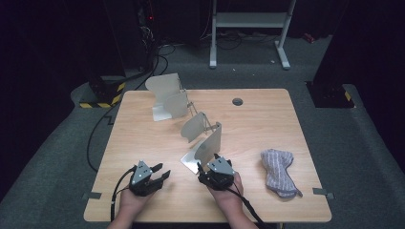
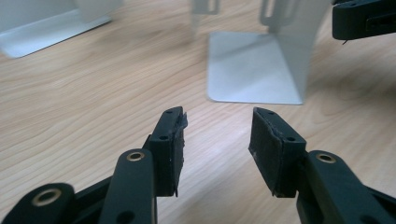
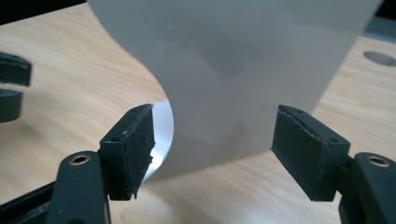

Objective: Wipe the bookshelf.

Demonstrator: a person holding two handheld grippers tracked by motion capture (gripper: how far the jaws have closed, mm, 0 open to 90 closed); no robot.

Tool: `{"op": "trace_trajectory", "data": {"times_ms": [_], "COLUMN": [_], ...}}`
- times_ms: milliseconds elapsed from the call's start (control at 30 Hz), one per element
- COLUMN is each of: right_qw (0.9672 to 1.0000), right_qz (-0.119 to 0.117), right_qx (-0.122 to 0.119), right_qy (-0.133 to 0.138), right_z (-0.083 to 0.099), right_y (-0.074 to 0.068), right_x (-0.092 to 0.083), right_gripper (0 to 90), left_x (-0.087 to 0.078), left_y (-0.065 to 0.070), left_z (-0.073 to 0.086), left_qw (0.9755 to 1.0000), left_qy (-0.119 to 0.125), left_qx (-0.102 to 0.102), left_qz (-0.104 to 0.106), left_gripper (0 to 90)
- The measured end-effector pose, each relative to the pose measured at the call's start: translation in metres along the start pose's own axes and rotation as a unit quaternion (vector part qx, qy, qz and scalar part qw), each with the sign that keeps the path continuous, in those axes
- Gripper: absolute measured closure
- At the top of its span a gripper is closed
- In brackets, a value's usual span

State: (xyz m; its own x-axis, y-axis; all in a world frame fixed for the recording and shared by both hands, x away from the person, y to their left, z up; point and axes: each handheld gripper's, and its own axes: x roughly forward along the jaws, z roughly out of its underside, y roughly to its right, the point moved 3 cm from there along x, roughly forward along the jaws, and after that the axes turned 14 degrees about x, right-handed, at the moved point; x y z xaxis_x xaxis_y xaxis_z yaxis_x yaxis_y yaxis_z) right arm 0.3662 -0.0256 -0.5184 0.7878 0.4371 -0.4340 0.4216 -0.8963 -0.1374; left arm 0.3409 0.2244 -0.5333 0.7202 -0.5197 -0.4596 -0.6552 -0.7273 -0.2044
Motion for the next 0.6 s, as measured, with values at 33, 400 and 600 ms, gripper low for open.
{"op": "trace_trajectory", "data": {"times_ms": [33,400,600], "right_qw": [1.0000,0.9994,0.9982], "right_qz": [0.008,0.034,0.057], "right_qx": [-0.005,0.006,0.017], "right_qy": [-0.002,0.006,0.008], "right_z": [0.000,0.004,0.006], "right_y": [-0.001,0.017,0.041], "right_x": [0.004,-0.001,-0.013], "right_gripper": [29.4,28.7,30.7], "left_x": [0.000,0.002,0.007], "left_y": [-0.001,-0.004,-0.008], "left_z": [0.000,0.000,-0.001], "left_qw": [1.0000,0.9999,0.9999], "left_qy": [0.002,-0.002,-0.004], "left_qx": [-0.001,-0.011,-0.015], "left_qz": [-0.001,0.002,0.007], "left_gripper": [54.0,53.7,52.0]}}
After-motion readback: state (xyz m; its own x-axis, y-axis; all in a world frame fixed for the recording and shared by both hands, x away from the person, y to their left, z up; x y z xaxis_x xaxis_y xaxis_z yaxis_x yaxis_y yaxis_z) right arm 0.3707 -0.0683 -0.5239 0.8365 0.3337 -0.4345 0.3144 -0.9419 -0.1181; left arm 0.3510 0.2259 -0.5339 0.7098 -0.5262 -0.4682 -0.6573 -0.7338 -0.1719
